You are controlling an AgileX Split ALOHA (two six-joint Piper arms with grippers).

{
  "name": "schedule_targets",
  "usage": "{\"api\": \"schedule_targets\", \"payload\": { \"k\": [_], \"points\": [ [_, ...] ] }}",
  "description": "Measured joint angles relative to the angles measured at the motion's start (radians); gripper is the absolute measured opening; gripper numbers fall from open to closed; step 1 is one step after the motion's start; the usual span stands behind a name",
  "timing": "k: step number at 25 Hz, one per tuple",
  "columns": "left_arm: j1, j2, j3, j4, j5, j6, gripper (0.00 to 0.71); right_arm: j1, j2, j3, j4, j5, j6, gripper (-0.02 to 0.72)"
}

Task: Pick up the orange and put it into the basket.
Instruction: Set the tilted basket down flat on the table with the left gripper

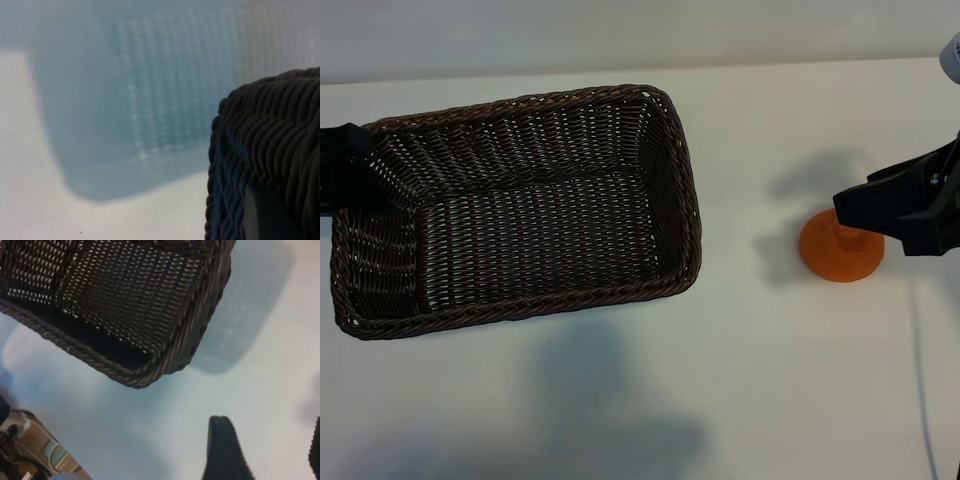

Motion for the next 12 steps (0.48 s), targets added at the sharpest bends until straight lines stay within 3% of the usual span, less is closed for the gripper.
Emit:
{"api": "schedule_targets", "payload": {
  "k": [6,12],
  "points": [
    [-0.005,0.050,-0.058,-0.010,0.024,-0.005,0.152,0.000,0.000,0.000,0.001,0.000,0.000,0.420],
    [-0.082,0.103,-0.181,-0.009,0.062,-0.045,0.152,0.000,0.000,0.000,0.001,0.000,0.000,0.420]
  ]
}}
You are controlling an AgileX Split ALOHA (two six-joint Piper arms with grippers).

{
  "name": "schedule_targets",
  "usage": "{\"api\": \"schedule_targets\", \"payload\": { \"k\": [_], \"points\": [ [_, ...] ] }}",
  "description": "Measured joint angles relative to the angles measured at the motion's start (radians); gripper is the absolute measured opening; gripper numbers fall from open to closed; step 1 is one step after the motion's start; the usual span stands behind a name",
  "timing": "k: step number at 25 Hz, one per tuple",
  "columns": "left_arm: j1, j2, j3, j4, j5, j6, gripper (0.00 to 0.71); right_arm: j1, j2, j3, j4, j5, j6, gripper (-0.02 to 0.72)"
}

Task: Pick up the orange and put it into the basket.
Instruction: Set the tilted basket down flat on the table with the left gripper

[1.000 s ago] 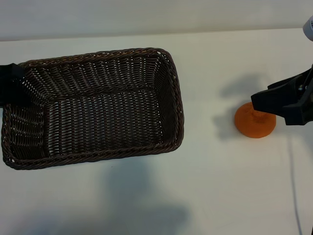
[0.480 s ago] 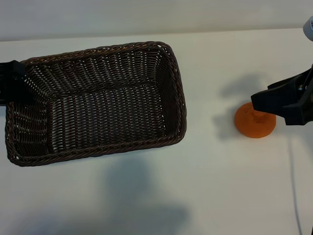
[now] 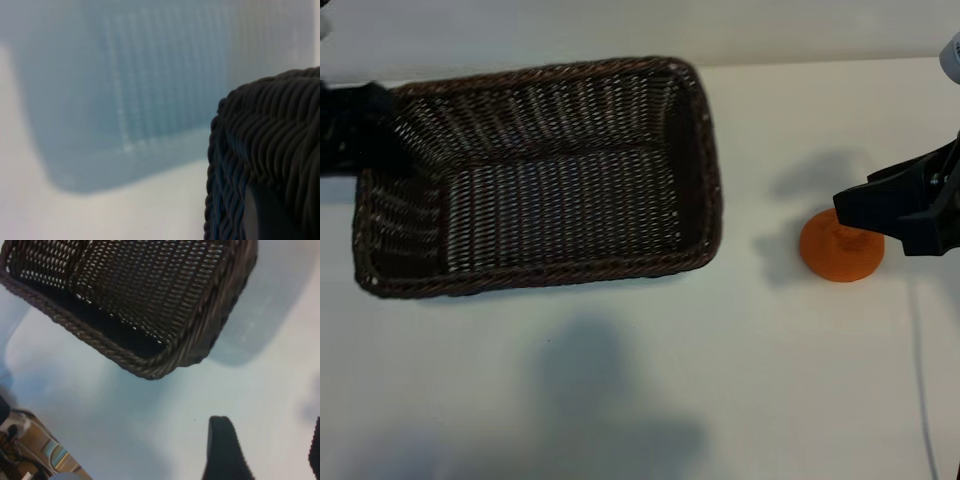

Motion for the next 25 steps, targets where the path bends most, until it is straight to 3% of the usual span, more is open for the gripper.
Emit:
{"api": "schedule_targets", "payload": {
  "k": [12,25],
  "points": [
    [-0.157,0.189,-0.248,0.081,0.095,-0.163,0.152,0.000,0.000,0.000,0.000,0.000,0.000,0.420],
    [-0.174,0.292,-0.258,0.086,0.079,-0.197,0.152,0.000,0.000,0.000,0.000,0.000,0.000,0.420]
  ]
}}
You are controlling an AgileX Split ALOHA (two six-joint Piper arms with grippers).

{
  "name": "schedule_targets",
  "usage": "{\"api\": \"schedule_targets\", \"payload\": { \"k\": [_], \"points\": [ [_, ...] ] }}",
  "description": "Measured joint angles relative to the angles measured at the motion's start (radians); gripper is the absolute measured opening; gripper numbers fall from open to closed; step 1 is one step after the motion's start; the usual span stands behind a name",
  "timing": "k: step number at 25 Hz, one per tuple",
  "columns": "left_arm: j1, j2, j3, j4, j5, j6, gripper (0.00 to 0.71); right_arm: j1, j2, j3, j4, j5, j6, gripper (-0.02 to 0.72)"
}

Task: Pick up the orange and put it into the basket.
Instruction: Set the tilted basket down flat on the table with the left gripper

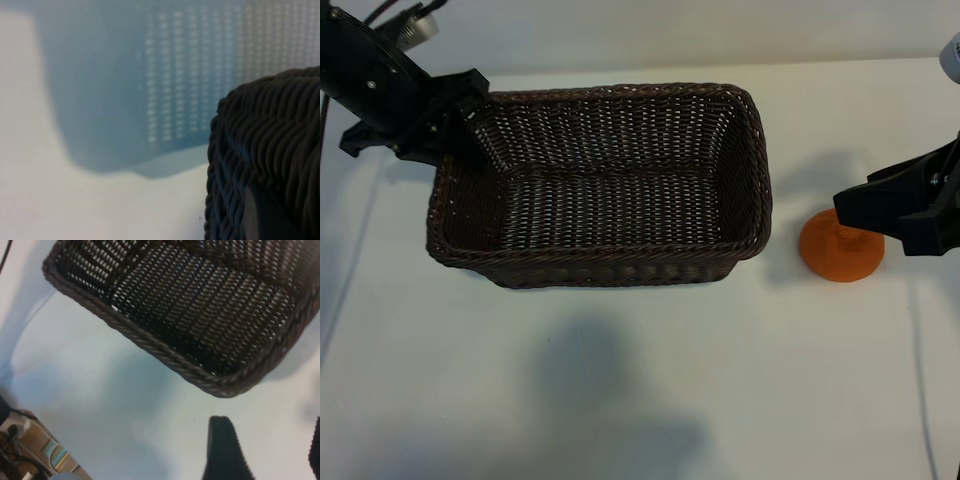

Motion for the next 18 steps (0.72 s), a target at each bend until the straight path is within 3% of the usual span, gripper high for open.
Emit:
{"api": "schedule_targets", "payload": {
  "k": [18],
  "points": [
    [-0.085,0.104,0.000,0.000,-0.149,-0.023,0.152,0.000,0.000,0.000,0.000,0.000,0.000,0.420]
  ]
}}
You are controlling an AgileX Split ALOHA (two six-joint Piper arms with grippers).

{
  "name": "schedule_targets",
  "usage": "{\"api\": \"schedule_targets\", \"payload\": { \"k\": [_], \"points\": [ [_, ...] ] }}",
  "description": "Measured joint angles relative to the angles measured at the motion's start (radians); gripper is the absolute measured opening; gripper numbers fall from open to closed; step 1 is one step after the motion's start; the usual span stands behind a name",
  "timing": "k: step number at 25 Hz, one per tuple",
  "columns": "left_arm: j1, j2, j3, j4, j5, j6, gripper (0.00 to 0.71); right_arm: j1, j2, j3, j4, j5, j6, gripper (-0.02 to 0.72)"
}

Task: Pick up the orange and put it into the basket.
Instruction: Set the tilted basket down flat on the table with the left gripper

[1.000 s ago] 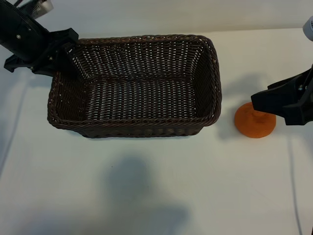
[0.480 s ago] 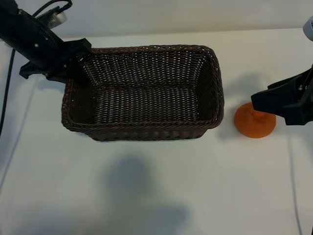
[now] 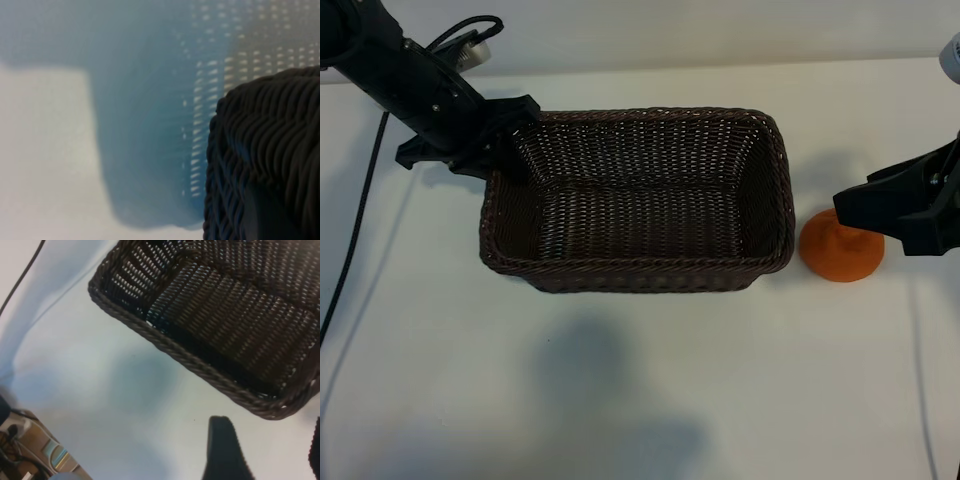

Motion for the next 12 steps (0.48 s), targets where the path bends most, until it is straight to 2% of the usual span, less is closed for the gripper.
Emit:
{"api": "schedule_targets", "payload": {
  "k": [12],
  "points": [
    [-0.020,0.000,0.000,0.001,-0.028,-0.024,0.152,0.000,0.000,0.000,0.000,0.000,0.000,0.420]
  ]
}}
